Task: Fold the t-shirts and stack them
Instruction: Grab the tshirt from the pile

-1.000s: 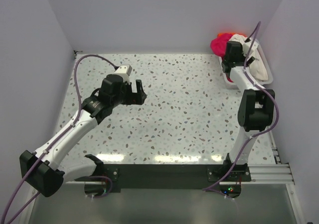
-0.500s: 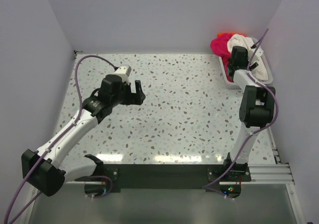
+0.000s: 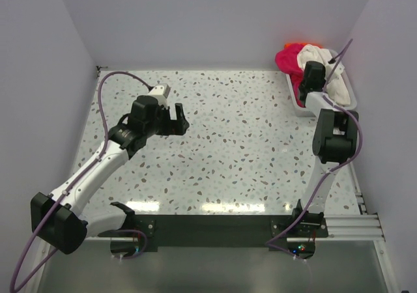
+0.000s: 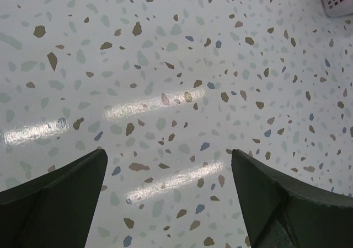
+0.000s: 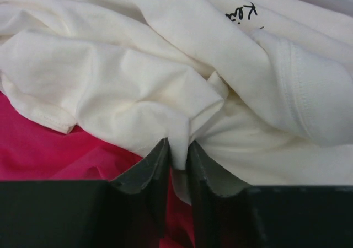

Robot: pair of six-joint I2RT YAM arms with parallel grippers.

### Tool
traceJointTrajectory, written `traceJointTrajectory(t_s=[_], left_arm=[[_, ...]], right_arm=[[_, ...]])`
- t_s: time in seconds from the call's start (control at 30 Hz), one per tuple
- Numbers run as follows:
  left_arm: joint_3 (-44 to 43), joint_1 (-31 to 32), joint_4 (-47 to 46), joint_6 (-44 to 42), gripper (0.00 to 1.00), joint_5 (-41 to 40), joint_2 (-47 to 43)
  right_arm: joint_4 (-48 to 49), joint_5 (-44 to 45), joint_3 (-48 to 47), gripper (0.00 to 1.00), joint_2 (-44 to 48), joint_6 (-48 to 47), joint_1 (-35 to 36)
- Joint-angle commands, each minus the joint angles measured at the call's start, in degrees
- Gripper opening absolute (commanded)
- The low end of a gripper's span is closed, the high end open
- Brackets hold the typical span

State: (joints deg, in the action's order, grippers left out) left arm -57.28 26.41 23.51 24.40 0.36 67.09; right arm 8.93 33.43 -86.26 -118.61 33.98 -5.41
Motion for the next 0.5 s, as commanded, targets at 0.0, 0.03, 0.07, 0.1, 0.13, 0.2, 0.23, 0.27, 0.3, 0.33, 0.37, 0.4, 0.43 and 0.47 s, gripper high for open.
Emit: traceJointTrajectory(t_s=[0.0, 0.03, 0.07, 0.1, 0.13, 0.2, 0.23, 0.27, 0.3, 0.33, 0.37, 0.4, 0.43, 0.47], left_arm=[[0.3, -0.7, -2.8, -0.8, 1.0, 1.4, 0.0], [0.3, -0.7, -2.9, -0.8, 1.0, 1.4, -0.2], [0.3, -0.7, -2.9, -0.8, 1.0, 1.5, -0.2], [0.4, -0.7, -2.9, -0.8, 1.0, 1.6, -0.3], [0.3, -0.7, -2.9, -0.8, 1.0, 1.7, -0.3], [0.5, -0.7, -3.1, -0.8, 1.0, 2.0, -0.5], [0.6, -0.7, -3.1, -0.8, 1.0, 2.1, -0.5], [0.5, -0.7, -3.3, -0.8, 1.0, 2.4, -0.6], [0.7, -0.7, -3.4, -0.7, 1.0, 2.5, -0.7], [0.8, -0.7, -3.6, -0.7, 1.0, 2.7, -0.7], [0.7, -0.7, -3.6, -0.7, 1.0, 2.9, -0.8], [0.7, -0.7, -3.6, -0.7, 1.0, 3.2, -0.8], [0.8, -0.7, -3.7, -0.7, 1.0, 3.2, -0.9], [0.9, -0.7, -3.8, -0.7, 1.0, 3.4, -1.0]], right_arm=[[8.5, 0.5, 0.6, 0.13, 2.6, 0.4, -0.1], [8.8, 0.5, 1.5, 0.07, 3.0, 0.1, -0.2], [10.0, 0.5, 2.3, 0.0, 4.2, -0.1, -0.2], [10.7, 0.6, 4.1, 0.0, 4.8, -0.3, -0.2], [11.4, 0.6, 4.9, 0.0, 5.5, -0.5, -0.2], [13.3, 0.6, 6.6, 0.0, 7.6, -1.0, -0.2], [14.2, 0.8, 8.7, 0.0, 8.5, -1.6, -0.2], [15.6, 0.7, 9.7, 0.0, 9.3, -1.8, -0.2], [16.5, 0.5, 10.7, 0.0, 10.9, -2.0, -0.2], [17.3, 0.3, 12.9, 0.0, 11.6, -2.2, -0.1], [19.0, 0.2, 14.1, 0.0, 12.4, -2.5, -0.1], [19.5, 0.1, 15.1, 0.0, 13.4, -2.7, -0.1], [20.0, 0.0, 16.6, 0.0, 14.9, -2.9, -0.1], [20.9, -0.2, 17.4, 0.0, 15.8, -3.0, 0.0]])
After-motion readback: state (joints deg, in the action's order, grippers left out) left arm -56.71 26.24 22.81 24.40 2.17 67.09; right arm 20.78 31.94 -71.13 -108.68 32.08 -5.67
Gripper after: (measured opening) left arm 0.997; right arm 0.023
